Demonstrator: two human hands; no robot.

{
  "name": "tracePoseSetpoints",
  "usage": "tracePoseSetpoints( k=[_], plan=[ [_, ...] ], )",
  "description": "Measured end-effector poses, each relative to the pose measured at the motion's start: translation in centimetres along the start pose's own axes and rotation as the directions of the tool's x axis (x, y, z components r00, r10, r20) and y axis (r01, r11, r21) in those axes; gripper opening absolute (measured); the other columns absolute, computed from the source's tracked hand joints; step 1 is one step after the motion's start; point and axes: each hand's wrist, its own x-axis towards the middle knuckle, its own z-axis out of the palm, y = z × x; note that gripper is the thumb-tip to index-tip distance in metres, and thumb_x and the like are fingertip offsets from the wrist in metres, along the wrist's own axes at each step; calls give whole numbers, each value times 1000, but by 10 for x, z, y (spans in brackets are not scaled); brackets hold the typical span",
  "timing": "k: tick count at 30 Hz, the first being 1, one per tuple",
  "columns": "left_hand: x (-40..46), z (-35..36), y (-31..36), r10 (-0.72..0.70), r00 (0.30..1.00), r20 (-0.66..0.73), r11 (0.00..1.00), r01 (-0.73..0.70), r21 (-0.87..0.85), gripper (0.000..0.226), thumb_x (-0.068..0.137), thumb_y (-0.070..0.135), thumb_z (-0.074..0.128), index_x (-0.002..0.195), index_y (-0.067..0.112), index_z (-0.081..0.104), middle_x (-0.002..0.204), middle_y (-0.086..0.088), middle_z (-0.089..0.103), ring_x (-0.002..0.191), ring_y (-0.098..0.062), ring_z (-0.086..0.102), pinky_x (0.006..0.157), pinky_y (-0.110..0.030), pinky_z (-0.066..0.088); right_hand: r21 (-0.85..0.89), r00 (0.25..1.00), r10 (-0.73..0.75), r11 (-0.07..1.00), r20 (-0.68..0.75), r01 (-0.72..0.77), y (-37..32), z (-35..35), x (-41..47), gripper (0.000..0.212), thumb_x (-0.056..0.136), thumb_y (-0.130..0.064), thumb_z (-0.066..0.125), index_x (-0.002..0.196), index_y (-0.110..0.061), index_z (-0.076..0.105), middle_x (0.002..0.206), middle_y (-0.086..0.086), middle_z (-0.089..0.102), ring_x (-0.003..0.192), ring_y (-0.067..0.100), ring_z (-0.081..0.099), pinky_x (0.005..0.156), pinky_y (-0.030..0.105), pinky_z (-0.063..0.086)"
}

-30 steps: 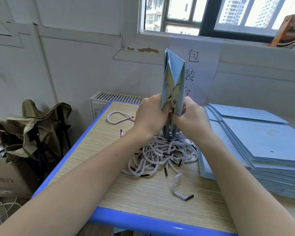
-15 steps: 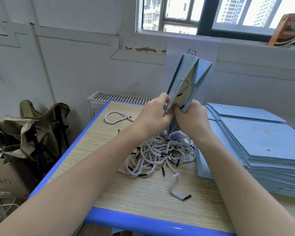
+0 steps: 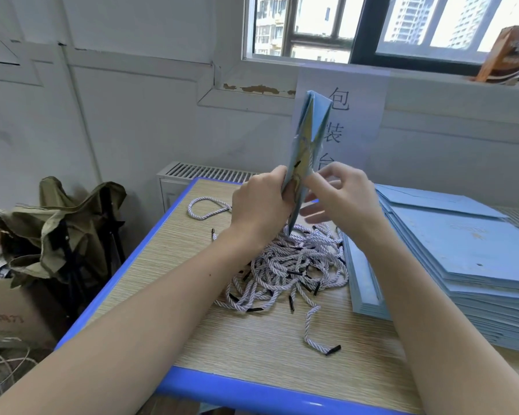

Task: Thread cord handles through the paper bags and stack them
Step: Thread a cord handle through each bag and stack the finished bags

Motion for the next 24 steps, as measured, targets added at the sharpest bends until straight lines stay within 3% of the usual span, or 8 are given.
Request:
tracePoseSetpoints(
  k=[3, 6, 9, 13, 18, 21, 24],
  plan=[
    [-1, 2, 1, 72, 997, -7, 993, -73, -96, 20, 98, 30, 52, 95, 12, 60, 85, -10, 67, 80, -37, 57, 60, -39, 42, -106, 991, -100, 990, -84, 91, 0, -2, -1, 19, 85, -24, 65, 81, -5, 65, 65, 6, 73, 59, 24, 73, 60, 47, 62],
    [0, 5, 0, 59, 998, 6, 981, -57, -187, 15, 98, 19, 52, 90, 8, 58, 77, -15, 65, 73, -40, 55, 60, -45, 46, -134, 990, -131, 983, -48, 124, 0, 1, -4, 29, 80, -37, 64, 78, -9, 68, 65, 3, 73, 62, 23, 73, 67, 50, 61],
    [0, 6, -2, 62, 998, -4, 974, -62, -219, 14, 98, 17, 50, 86, 11, 56, 70, -12, 62, 68, -39, 54, 58, -45, 47, -74, 991, -119, 991, -54, 115, -3, 2, -3, 39, 92, -39, 61, 83, -2, 70, 71, 7, 74, 59, 20, 73, 62, 50, 61],
    [0, 6, -2, 104, 994, 10, 973, -100, -206, 17, 98, 23, 51, 89, 11, 59, 72, -11, 65, 69, -37, 55, 58, -42, 47, -147, 979, -159, 979, -130, 139, 3, 3, 0, 36, 94, -33, 60, 73, -4, 70, 64, 10, 71, 53, 18, 71, 58, 49, 60],
    [-2, 8, 1, 174, 984, 26, 982, -172, -78, 19, 99, 30, 54, 88, 14, 55, 77, -11, 65, 67, -34, 46, 56, -37, 35, -322, 970, -99, 947, -224, 22, 8, 0, 1, 48, 78, -52, 50, 63, -9, 66, 59, 10, 67, 64, 34, 69, 63, 47, 60],
    [-1, 7, 1, 232, 967, 101, 966, -216, -144, 19, 99, 28, 49, 87, 14, 52, 81, -9, 63, 71, -33, 52, 58, -37, 36, -325, 978, -50, 946, -204, -20, 9, -3, 2, 44, 83, -46, 52, 61, -10, 67, 59, 5, 69, 58, 27, 70, 64, 44, 60],
    [-3, 3, 4, 264, 939, 221, 944, -204, -261, 24, 89, 32, 41, 98, 13, 54, 85, -6, 63, 77, -27, 56, 68, -42, 48, -150, 989, 35, 987, -143, -56, 9, -3, 4, 33, 91, -28, 56, 66, -11, 70, 58, 2, 71, 50, 21, 69, 53, 35, 56]
  ],
)
